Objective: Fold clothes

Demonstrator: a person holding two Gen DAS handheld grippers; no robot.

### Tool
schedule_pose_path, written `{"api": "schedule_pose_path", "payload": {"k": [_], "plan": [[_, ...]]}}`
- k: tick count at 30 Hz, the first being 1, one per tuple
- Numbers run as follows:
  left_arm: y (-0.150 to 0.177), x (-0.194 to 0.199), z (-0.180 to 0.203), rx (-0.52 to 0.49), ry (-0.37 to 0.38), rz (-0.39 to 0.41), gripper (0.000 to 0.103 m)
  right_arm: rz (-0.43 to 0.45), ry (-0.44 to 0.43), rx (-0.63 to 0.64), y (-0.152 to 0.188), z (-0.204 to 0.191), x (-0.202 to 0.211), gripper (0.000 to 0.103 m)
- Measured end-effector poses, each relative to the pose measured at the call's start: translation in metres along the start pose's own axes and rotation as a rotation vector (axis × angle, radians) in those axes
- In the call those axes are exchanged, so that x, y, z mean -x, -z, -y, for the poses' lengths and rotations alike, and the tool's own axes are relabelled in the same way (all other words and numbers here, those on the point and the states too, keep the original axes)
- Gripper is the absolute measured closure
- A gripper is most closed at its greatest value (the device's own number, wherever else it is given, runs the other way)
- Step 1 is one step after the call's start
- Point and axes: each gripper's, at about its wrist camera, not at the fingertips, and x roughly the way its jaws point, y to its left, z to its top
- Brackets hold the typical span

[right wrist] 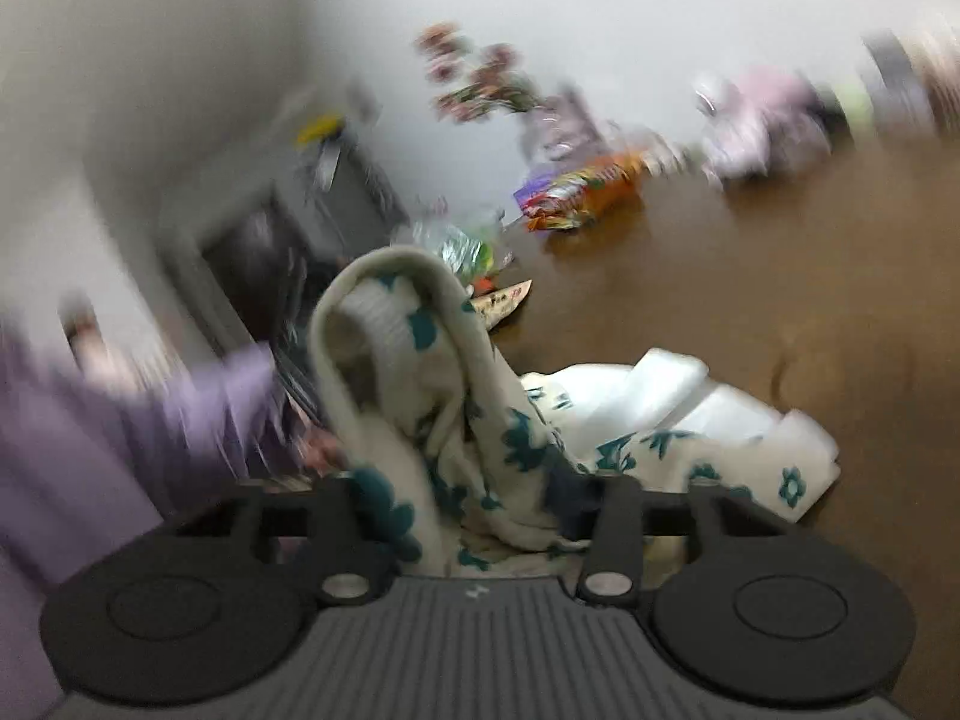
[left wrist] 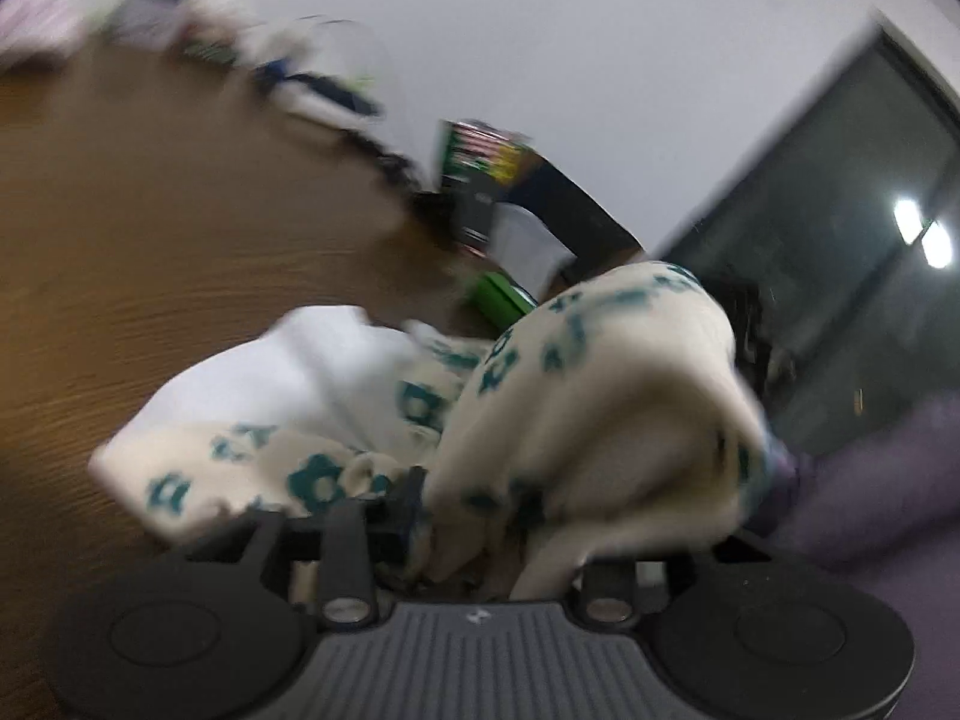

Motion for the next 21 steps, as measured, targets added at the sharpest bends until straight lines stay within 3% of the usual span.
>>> {"api": "schedule_pose_path", "payload": {"k": [4,6,8,10,13,15,18,19,20,21], "plan": [[-0.005,0.005,-0.002,0.073,-0.073,0.050,0.045,0.093,0.005,-0.273,0.004,0.024,0.004,0.062],[-0.006,0.003,0.000,0.106,-0.141,0.084,0.030,0.123,0.064,-0.325,0.004,0.027,0.003,0.058],[-0.008,0.003,0.000,0.142,-0.192,0.113,0.029,0.153,0.137,-0.355,0.003,0.028,0.003,0.055],[-0.009,0.006,-0.002,0.182,-0.208,0.137,0.029,0.173,0.233,-0.332,-0.001,0.024,0.004,0.053],[-0.007,0.003,0.007,0.145,-0.282,0.164,0.030,0.183,0.373,-0.235,-0.003,0.015,0.002,0.052],[-0.004,-0.002,0.015,0.109,-0.323,0.167,0.030,0.170,0.394,-0.224,-0.002,0.015,-0.001,0.058],[-0.003,0.001,0.030,0.082,-0.388,0.153,0.029,0.167,0.423,-0.188,0.000,0.008,0.003,0.058],[0.000,0.006,0.033,0.087,-0.416,0.162,0.028,0.182,0.443,-0.178,-0.001,0.001,0.012,0.054],[0.002,0.015,0.037,0.097,-0.451,0.191,0.021,0.196,0.464,-0.168,-0.002,-0.006,0.021,0.048],[0.005,0.025,0.041,0.107,-0.487,0.222,0.010,0.210,0.494,-0.157,-0.004,-0.015,0.031,0.031]]}}
